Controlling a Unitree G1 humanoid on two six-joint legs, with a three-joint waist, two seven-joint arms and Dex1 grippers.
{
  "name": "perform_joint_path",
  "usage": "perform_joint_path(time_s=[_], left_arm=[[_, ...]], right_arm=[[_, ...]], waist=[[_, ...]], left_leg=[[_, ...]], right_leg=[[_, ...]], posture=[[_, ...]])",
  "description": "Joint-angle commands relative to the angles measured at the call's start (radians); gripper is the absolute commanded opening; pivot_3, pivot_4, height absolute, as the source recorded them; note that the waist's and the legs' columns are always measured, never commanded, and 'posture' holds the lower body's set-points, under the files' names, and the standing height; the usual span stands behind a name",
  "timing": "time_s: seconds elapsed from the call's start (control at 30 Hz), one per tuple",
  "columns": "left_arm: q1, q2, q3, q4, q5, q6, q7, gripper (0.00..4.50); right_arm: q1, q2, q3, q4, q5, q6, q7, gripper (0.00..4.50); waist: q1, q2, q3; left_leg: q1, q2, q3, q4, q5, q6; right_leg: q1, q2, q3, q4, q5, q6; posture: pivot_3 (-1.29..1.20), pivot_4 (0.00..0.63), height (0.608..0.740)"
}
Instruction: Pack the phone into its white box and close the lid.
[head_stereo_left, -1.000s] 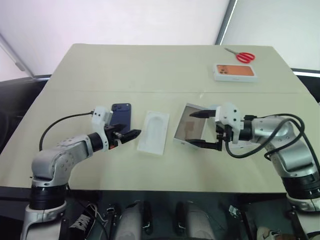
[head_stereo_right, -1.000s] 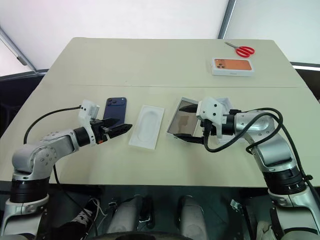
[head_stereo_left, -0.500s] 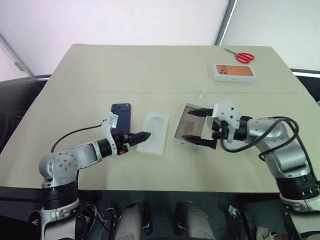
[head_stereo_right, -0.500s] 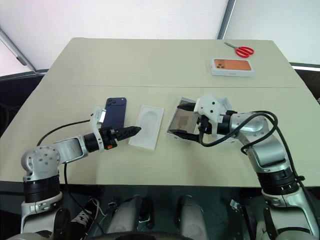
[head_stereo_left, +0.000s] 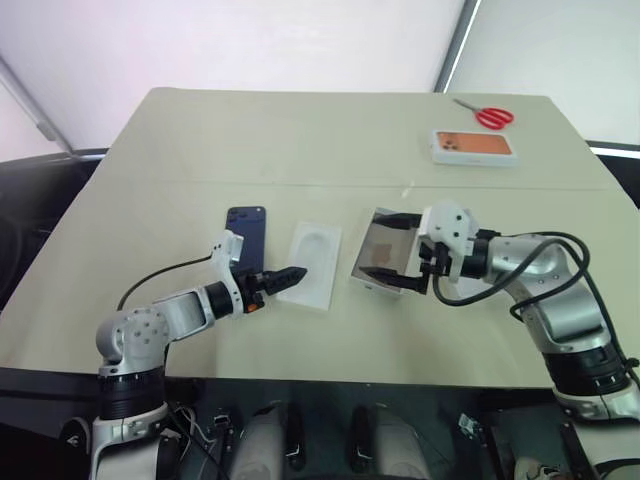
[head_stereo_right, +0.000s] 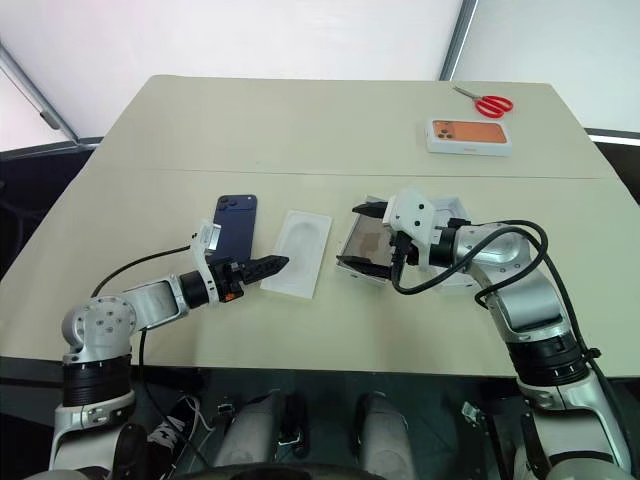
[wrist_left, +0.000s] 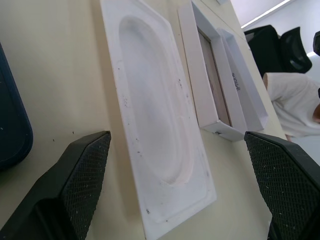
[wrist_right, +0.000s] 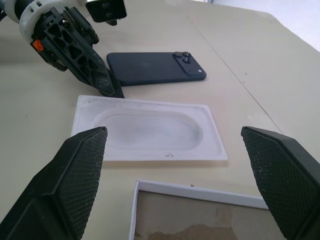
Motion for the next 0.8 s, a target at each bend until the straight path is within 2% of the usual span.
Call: perform_joint_path(time_s=[0.03, 0.07, 0.17, 0.37, 0.4, 0.8], left_arm=[[0.010, -0.015, -0.008, 0.021, -0.015, 0.019, 0.006, 4.50], [0.007, -0.023, 0.000, 0.025, -0.032, 0.030, 0.008, 4.50], [0.008, -0.033, 0.002, 0.027, -0.048, 0.047, 0.014, 3.22], [0.009, -0.027, 0.011, 0.035, -0.040, 0.047, 0.033, 0.30], [0.009, -0.025, 0.013, 0.037, -0.041, 0.047, 0.034, 0.07], [0.005, -0.031, 0.062, 0.047, -0.083, 0.043, 0.067, 0.07]], right_arm=[[-0.006, 0.014, 0.001, -0.015, -0.005, -0.022, -0.011, 4.48], [-0.005, 0.015, 0.002, -0.017, -0.007, -0.021, -0.011, 4.48], [-0.010, 0.017, 0.002, -0.016, -0.009, -0.021, -0.013, 4.50], [-0.012, 0.020, 0.000, -0.020, -0.010, -0.018, -0.016, 4.50], [-0.011, 0.020, 0.000, -0.020, -0.011, -0.018, -0.016, 4.50], [0.006, 0.011, -0.003, -0.006, -0.016, -0.020, -0.004, 4.50]], waist=[[0.004, 0.000, 0.000], [0.006, 0.000, 0.000], [0.008, 0.000, 0.000], [0.007, 0.000, 0.000], [0.007, 0.000, 0.000], [0.006, 0.000, 0.000]], left_leg=[[0.000, 0.000, 0.000, 0.000, 0.000, 0.000], [0.000, 0.000, 0.000, 0.000, 0.000, 0.000], [0.000, 0.000, 0.000, 0.000, 0.000, 0.000], [0.000, 0.001, 0.000, 0.000, 0.000, 0.000], [0.000, 0.001, 0.000, 0.000, 0.000, 0.000], [0.000, 0.001, 0.000, 0.000, 0.000, 0.000]], right_leg=[[0.000, 0.000, 0.000, 0.000, 0.000, 0.000], [0.000, 0.000, 0.000, 0.000, 0.000, 0.000], [0.000, 0.000, 0.000, 0.000, 0.000, 0.000], [0.000, 0.000, 0.000, 0.000, 0.000, 0.000], [0.000, 0.000, 0.000, 0.000, 0.000, 0.000], [0.000, 0.000, 0.000, 0.000, 0.000, 0.000]], posture=[[0.00, 0.150, 0.738], [0.00, 0.150, 0.738], [0.00, 0.150, 0.738], [0.00, 0.150, 0.738], [0.00, 0.150, 0.738], [0.00, 0.150, 0.738]])
